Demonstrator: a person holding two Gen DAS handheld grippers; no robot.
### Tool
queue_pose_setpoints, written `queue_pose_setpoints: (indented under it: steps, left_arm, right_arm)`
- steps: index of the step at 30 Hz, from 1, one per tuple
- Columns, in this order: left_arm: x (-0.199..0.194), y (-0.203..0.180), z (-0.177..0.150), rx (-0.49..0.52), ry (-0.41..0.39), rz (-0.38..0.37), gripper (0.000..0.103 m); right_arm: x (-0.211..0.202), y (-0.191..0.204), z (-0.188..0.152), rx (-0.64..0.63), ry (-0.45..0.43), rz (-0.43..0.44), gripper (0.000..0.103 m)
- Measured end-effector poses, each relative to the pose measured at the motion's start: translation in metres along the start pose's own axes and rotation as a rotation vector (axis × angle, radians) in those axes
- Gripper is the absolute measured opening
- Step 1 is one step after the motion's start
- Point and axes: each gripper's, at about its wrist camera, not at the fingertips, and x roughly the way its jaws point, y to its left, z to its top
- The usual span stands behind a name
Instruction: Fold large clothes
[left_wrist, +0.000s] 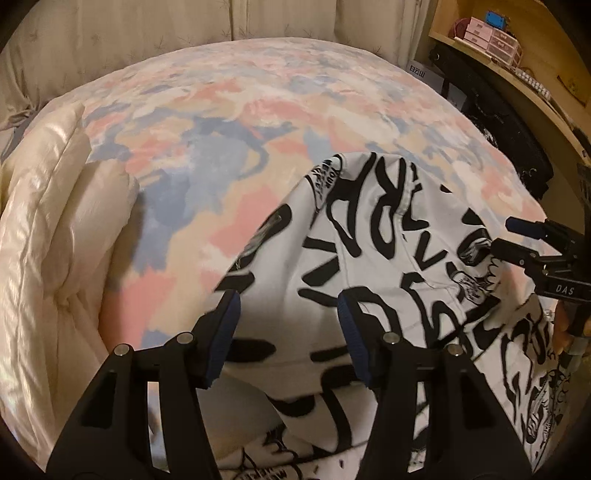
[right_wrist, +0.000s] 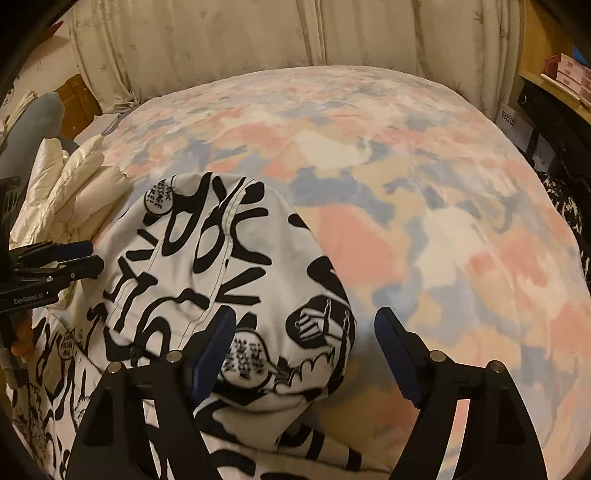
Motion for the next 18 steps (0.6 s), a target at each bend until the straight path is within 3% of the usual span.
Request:
queue_pose_setpoints:
  steps: [8,13,18]
  left_arm:
    - [0.04,0.008,0.007,-0.012,0.057,-0.003,0.052]
    - [0.06,0.01,0.007,-0.021,0.062,-0.009,0.062]
    - [0.068,0.01,0.008,-0.026,0.062,-0.03,0.064]
  right_arm:
    - [0.041,-0.005,0.026,0.024,0.04,0.016,0.079]
    - [0.077,-0.002,0.033,0.01,0.088,-0.004,0.079]
    - [0.101,0.0,0.028,0.01,0.109,0.03,0.074]
